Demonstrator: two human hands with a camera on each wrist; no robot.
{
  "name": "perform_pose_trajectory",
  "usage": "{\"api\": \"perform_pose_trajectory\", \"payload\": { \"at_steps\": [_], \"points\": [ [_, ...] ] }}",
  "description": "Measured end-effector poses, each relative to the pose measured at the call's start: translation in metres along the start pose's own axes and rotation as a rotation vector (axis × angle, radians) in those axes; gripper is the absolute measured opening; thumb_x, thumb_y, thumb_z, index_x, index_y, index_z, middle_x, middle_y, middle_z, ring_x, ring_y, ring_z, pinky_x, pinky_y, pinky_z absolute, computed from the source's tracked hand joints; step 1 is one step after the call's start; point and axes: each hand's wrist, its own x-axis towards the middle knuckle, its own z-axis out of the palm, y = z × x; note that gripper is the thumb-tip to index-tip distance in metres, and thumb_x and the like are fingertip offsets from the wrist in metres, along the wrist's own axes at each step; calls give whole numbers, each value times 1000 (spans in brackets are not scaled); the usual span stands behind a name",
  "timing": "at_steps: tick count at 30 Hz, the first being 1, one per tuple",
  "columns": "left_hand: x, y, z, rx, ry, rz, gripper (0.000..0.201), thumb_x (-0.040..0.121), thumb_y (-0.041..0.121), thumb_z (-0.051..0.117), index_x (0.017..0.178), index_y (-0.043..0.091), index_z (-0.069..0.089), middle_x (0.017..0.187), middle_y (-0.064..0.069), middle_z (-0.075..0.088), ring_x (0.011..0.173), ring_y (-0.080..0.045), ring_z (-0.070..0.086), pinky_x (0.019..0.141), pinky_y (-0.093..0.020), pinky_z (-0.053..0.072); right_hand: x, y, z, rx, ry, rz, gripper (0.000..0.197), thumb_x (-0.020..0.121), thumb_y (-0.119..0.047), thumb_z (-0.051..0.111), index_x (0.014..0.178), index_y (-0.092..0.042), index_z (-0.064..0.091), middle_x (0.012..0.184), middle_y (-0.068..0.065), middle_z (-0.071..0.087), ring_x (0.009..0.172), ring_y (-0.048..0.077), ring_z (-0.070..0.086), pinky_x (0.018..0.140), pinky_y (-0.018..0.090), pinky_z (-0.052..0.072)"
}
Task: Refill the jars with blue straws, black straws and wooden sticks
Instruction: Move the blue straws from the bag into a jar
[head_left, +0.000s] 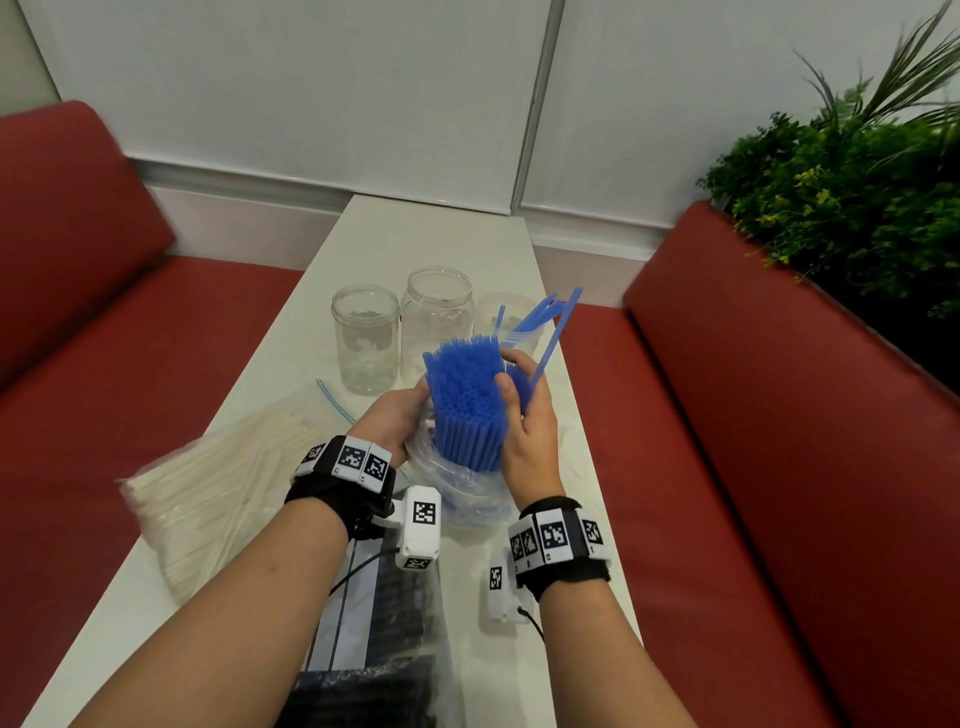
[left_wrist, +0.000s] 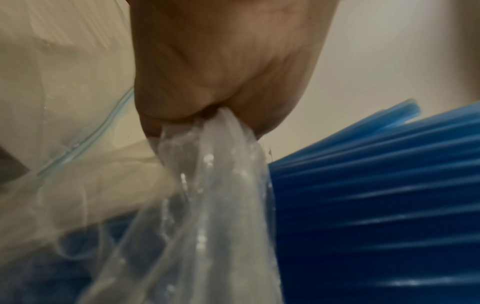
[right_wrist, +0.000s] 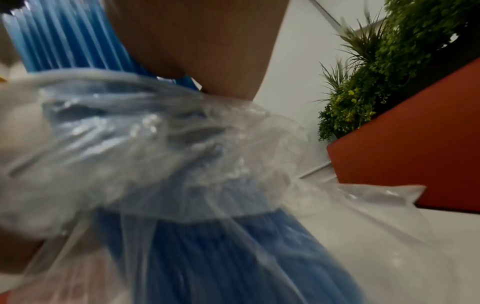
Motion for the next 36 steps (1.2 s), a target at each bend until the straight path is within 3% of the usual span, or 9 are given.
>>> {"api": "perform_pose_trajectory", "payload": {
  "at_steps": [3,6,11,13,18,23,29,33,36],
  "points": [
    [2,0,-3,2,0,-3,48,103,36,60,129,-5,62,125,-22,69,117,-40,66,105,-56,50,-5,4,-2,8,-7,28,48,103,-30,55,147,-37,37,146,-15,49,134,8,51,111,33,44],
    [5,2,-7,30,17,-7,48,101,37,63,126,-4,64,118,-20,73,109,-36,70,87,-45,59,-3,13,-11,-82,-30,71,46,95,-19,60,132,-41,44,114,-29,60,105,-2,61,82,12,50],
    [6,5,-10,89,24,-19,52,99,40,63,129,-3,62,116,-19,74,107,-37,71,98,-53,56,-8,15,-16,-114,-164,151,50,98,-6,58,138,-33,45,130,-14,61,123,-1,57,101,20,48],
    [3,8,-8,117,22,-7,51,101,39,60,131,-3,61,119,-19,73,107,-37,71,97,-52,56,-2,4,-19,-95,-138,124,42,100,-13,58,133,-38,46,127,-19,61,121,-3,57,100,18,47],
    [-3,9,-6,138,40,-17,47,104,35,56,132,-2,61,119,-19,73,110,-38,70,103,-57,52,14,-16,-23,-114,-4,48,19,100,-19,59,116,-17,49,95,-17,63,89,2,62,81,19,51],
    [-2,12,-5,180,95,3,49,101,36,59,127,-5,63,113,-21,74,108,-41,70,103,-62,50,2,-2,-22,-71,-70,216,7,100,-12,59,104,-6,58,100,20,66,89,24,64,85,51,55],
    [4,8,-2,147,83,-4,55,99,42,62,131,-3,62,118,-19,73,111,-38,70,104,-58,51,3,2,-29,-10,-22,206,16,100,-16,59,105,-30,53,79,5,58,73,18,58,66,30,51],
    [-1,6,3,152,104,5,53,99,39,63,129,-5,62,120,-19,72,110,-38,70,103,-57,52,-2,0,-29,-65,-97,265,9,100,-12,58,106,-17,59,98,8,70,90,22,68,73,35,57],
    [-4,7,2,168,117,8,49,102,38,60,126,-4,64,115,-18,74,108,-38,71,102,-57,52,9,-16,-35,21,-6,182,12,97,-14,63,97,-24,58,82,1,63,73,12,59,64,25,52]
  ]
}}
